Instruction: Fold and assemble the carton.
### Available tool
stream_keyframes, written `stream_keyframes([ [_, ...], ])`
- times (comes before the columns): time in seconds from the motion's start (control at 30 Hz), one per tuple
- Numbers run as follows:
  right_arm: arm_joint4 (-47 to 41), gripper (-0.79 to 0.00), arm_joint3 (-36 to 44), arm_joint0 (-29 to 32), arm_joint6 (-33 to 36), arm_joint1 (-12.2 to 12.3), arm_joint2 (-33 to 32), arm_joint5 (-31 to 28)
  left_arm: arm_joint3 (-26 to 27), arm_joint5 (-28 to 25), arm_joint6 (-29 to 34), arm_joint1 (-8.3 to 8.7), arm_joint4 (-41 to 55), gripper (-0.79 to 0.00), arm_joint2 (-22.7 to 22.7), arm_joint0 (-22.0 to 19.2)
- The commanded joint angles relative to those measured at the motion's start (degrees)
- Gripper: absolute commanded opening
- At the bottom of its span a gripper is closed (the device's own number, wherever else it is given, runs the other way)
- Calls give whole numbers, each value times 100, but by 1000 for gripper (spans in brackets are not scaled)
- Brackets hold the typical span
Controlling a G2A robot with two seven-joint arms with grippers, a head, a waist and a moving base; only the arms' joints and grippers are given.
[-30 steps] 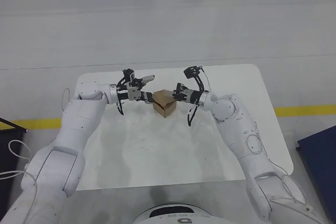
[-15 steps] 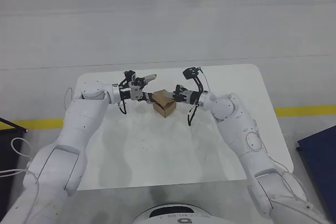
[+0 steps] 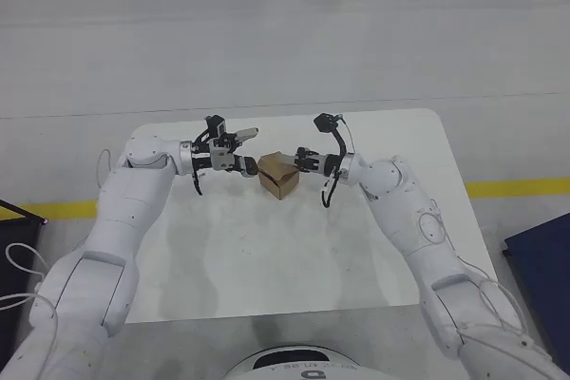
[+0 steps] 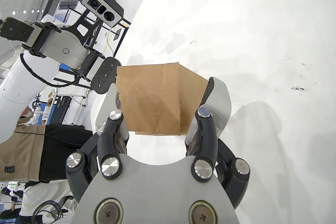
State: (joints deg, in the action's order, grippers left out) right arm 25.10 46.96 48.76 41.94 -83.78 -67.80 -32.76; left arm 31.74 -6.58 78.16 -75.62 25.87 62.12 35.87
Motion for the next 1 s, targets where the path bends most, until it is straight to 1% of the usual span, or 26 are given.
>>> stream_keyframes([
  [0.0, -12, -219, -50, -11, -22, 4, 35, -37, 128, 67, -103, -31, 1, 0, -57, 1],
  [0.1, -26, -225, -88, -5, -49, 12, 80, -70, 179, 122, -199, -76, -3, 0, -143, -13],
  [0.27, -54, -246, -95, 16, -76, 35, 124, -113, 112, 232, -297, -143, -9, 0, -264, -87],
  [0.37, -81, -237, -85, 22, -98, 47, 147, -111, 9, 222, -290, -147, -33, 0, -281, -121],
  [0.47, -112, -243, -70, 19, -117, 60, 164, -122, -148, 157, -224, -84, 57, 0, -141, -117],
  [0.6, -139, -240, -38, 25, -136, 75, 198, -126, -202, 95, 50, 76, 233, 0, 162, -22],
  [0.7, -164, -246, -24, 29, -143, 81, 239, -120, 18, 92, 324, 199, 537, 0, 453, 135],
  [0.8, -175, -246, -22, 29, -168, 83, 287, -110, 416, 149, 231, 288, 493, 0, 584, 279],
  [0.87, -178, -256, -22, 26, -184, 83, 325, -105, 704, 246, 80, 306, 381, 0, 561, 357],
  [0.97, -184, -256, -27, 20, -203, 84, 373, -78, 1008, 431, -194, 286, 109, 0, 386, 413],
])
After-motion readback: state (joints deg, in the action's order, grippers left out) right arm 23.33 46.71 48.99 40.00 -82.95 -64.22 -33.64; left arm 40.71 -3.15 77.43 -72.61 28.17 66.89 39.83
